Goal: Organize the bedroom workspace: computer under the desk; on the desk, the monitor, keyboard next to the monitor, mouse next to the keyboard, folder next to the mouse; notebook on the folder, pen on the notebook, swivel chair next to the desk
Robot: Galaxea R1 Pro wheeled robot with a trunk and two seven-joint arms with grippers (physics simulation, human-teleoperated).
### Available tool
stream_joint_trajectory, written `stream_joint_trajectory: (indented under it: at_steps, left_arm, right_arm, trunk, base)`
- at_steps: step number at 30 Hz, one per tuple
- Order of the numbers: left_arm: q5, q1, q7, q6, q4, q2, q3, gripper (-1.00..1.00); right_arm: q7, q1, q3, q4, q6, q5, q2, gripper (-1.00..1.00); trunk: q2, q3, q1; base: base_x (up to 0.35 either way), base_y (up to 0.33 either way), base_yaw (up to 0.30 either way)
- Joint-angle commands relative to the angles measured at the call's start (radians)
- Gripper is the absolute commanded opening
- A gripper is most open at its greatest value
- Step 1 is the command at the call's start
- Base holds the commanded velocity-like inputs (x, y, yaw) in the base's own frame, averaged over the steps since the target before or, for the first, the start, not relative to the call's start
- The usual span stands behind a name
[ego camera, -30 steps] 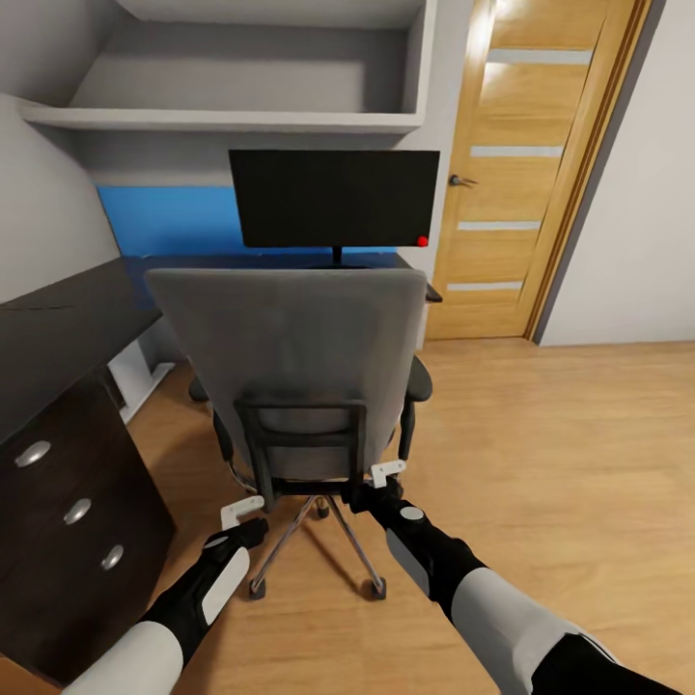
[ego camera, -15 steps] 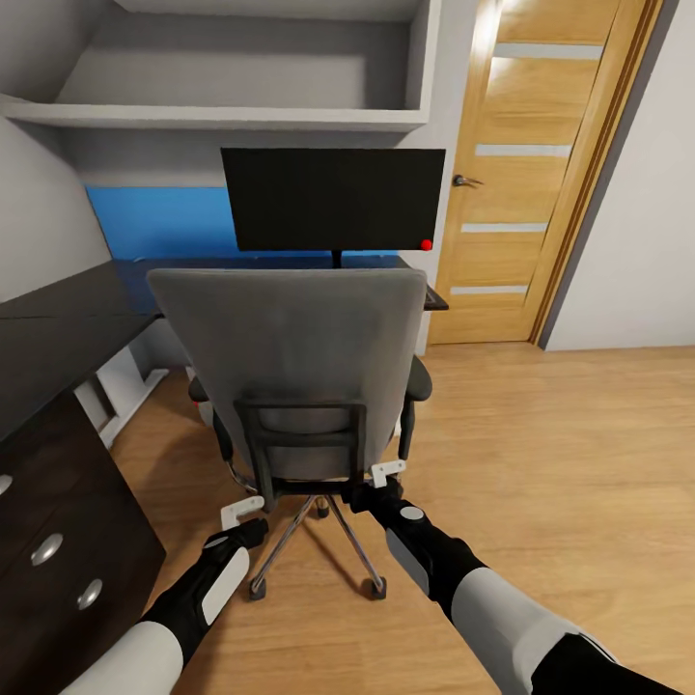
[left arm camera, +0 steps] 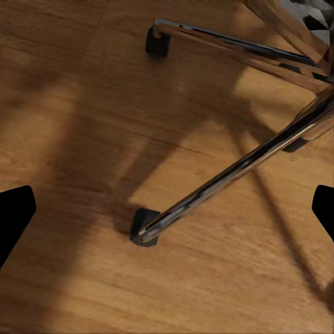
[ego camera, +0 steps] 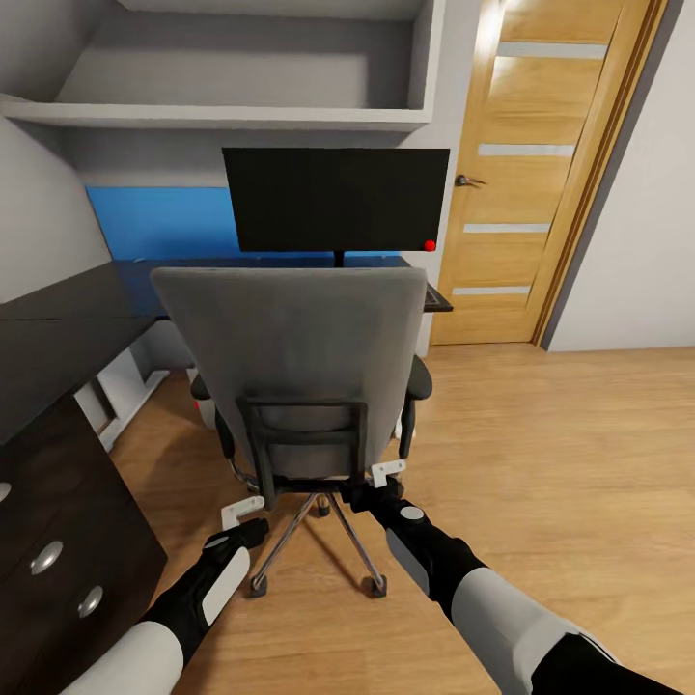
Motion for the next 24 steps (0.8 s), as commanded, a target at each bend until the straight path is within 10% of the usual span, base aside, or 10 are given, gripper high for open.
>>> stream_joint_trajectory:
  at_steps: [1,24]
  left_arm:
    - [0.007,-0.001,0.008,0.003,-0.002,0.001,-0.005,1.00]
    - [0.005,-0.001,0.007,0.001,-0.002,0.001,-0.005,1.00]
  right_arm:
    - [-0.002,-0.001,0.006,0.000,-0.002,-0.010,0.000,1.00]
    - [-0.002,-0.001,0.005,0.000,-0.001,-0.010,-0.001,1.00]
  trunk:
    - [0.000,-0.001,0.000]
    - [0.000,-0.001,0.000]
  base:
    - [0.105,0.001,0.000]
    - [0.244,0.000,0.000]
